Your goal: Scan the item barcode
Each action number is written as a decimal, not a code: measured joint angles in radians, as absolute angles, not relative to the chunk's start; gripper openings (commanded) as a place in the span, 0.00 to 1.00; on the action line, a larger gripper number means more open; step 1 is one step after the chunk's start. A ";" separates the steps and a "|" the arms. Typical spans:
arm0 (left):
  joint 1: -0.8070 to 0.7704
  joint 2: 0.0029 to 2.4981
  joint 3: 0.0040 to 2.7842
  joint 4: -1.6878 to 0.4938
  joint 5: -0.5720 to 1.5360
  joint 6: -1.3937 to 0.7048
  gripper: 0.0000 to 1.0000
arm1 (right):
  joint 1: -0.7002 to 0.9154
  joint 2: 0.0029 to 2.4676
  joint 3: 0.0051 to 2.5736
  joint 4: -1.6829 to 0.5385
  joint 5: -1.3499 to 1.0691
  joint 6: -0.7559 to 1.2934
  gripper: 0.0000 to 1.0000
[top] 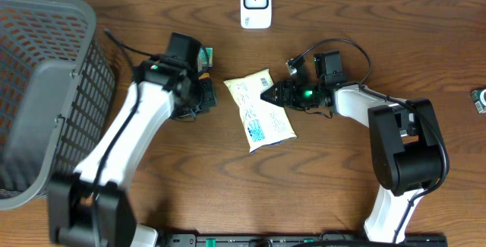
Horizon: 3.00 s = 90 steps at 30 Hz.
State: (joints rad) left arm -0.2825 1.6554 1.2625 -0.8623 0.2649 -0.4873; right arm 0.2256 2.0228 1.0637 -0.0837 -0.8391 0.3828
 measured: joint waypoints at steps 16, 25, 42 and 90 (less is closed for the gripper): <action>-0.391 1.951 1.262 -0.662 0.280 -0.735 0.07 | 0.226 2.023 1.064 -0.084 -0.836 0.383 0.67; -0.463 1.993 1.263 -0.551 0.311 -0.793 0.08 | 0.225 2.023 1.064 -0.089 -0.837 0.383 0.69; -0.472 1.995 1.269 -0.543 0.221 -0.936 0.07 | 0.214 2.031 1.064 -0.244 -0.914 0.383 0.53; -0.539 1.998 1.278 -0.562 0.075 -1.127 0.08 | 0.262 2.071 1.033 -0.088 -1.060 0.357 0.09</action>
State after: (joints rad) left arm -0.5388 1.9980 1.2778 -0.5621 0.0746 -1.1267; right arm 0.2623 2.0708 1.0332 -0.0875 -1.0603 0.3573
